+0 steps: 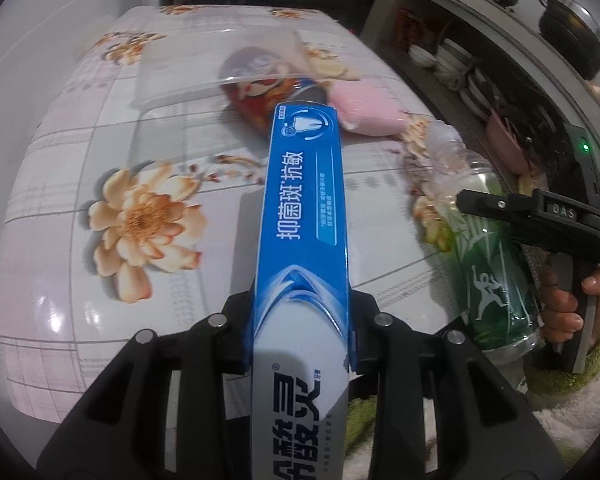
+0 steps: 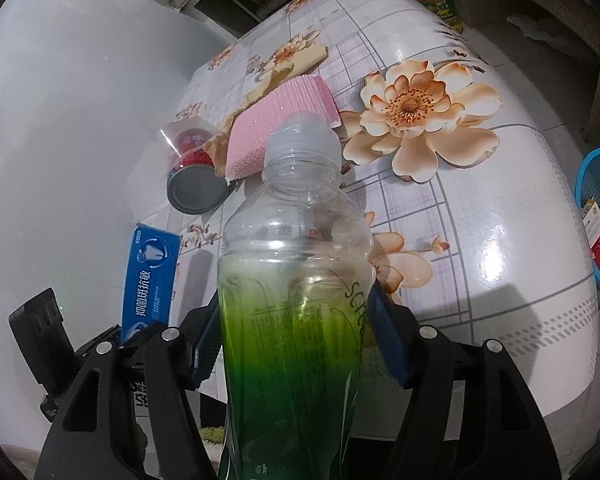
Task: Collect trash
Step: 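Lift both held items and carry them toward the blue wastebasket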
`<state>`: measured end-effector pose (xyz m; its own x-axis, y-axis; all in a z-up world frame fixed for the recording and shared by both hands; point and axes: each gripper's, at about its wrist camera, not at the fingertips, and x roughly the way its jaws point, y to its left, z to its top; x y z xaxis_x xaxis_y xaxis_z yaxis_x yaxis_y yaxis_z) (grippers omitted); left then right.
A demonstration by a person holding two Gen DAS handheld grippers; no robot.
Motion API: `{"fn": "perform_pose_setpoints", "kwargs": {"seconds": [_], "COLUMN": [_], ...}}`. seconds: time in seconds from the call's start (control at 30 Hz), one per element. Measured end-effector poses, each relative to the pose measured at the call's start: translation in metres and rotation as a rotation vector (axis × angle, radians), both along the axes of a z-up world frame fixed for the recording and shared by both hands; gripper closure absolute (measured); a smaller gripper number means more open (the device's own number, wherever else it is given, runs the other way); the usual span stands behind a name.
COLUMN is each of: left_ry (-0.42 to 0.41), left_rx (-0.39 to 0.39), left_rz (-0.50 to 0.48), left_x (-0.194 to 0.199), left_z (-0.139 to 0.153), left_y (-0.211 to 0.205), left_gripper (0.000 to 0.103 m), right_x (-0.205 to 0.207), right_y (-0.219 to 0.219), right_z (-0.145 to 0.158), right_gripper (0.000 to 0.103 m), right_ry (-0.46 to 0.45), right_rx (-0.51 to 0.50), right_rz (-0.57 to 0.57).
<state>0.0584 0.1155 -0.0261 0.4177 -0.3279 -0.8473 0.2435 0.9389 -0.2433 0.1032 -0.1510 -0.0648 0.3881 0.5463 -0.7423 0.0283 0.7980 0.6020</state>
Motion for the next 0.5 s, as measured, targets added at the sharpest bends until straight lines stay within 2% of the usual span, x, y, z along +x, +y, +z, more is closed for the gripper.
{"fn": "perform_pose_setpoints", "kwargs": {"seconds": [0.5], "left_ry": [-0.078], "left_rx": [-0.007], "left_rz": [-0.184], "left_x": [0.019], "left_z": [0.028], "left_y": [-0.077], "left_gripper": [0.072], "right_x": [-0.026], "right_y": [-0.053], "right_z": [0.016], "right_gripper": [0.038], "right_ry": [-0.065], "right_rx": [0.085], "right_rz": [-0.101]}}
